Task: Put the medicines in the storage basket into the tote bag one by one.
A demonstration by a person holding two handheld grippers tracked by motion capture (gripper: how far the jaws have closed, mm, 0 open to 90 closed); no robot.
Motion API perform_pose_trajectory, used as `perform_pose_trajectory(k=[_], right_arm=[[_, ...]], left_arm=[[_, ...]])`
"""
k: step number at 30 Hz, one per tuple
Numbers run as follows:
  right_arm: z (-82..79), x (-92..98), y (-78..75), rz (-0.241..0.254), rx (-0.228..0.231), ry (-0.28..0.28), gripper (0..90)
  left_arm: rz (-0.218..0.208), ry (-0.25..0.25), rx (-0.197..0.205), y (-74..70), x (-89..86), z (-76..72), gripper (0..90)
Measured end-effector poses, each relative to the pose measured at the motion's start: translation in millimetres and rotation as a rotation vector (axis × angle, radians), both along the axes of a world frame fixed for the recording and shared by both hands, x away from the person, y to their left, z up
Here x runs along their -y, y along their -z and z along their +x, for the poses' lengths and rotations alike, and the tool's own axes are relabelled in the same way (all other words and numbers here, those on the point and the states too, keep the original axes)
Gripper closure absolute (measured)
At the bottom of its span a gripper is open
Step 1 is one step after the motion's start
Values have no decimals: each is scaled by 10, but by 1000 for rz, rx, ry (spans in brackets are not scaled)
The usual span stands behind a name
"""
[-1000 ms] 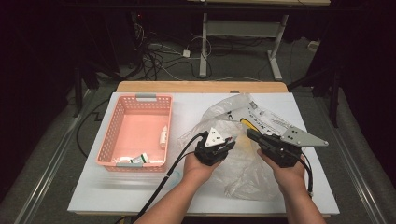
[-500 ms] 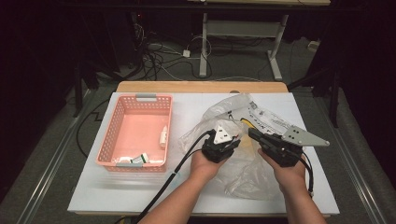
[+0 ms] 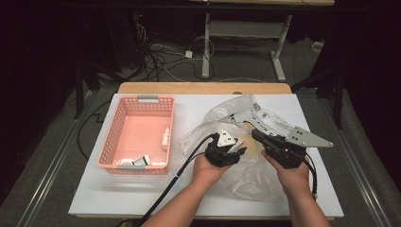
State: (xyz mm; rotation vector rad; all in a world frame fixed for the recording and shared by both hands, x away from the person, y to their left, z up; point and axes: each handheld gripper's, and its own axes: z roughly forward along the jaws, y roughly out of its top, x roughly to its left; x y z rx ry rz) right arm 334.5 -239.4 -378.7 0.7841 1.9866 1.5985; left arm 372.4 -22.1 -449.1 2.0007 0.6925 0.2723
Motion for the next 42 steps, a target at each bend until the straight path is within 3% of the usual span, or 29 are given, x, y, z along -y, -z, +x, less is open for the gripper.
perform_pose_trajectory(k=[12, 18, 22, 32, 42], right_arm=[[-13, 6, -6, -7, 5, 2, 900], [-21, 6, -4, -6, -1, 6, 900], [-28, 14, -7, -6, 1, 8, 900], [-32, 17, -2, -3, -5, 12, 900], [-25, 21, 11, -6, -6, 11, 900]], left_arm=[[-24, 62, -21, -112, -260, -307, 396], [-71, 87, -51, -187, -469, -469, 304], [-63, 94, -59, -219, -595, -581, 227], [-30, 21, -47, -284, -932, -698, 10], [-27, -46, -19, -367, -1261, -732, 0]])
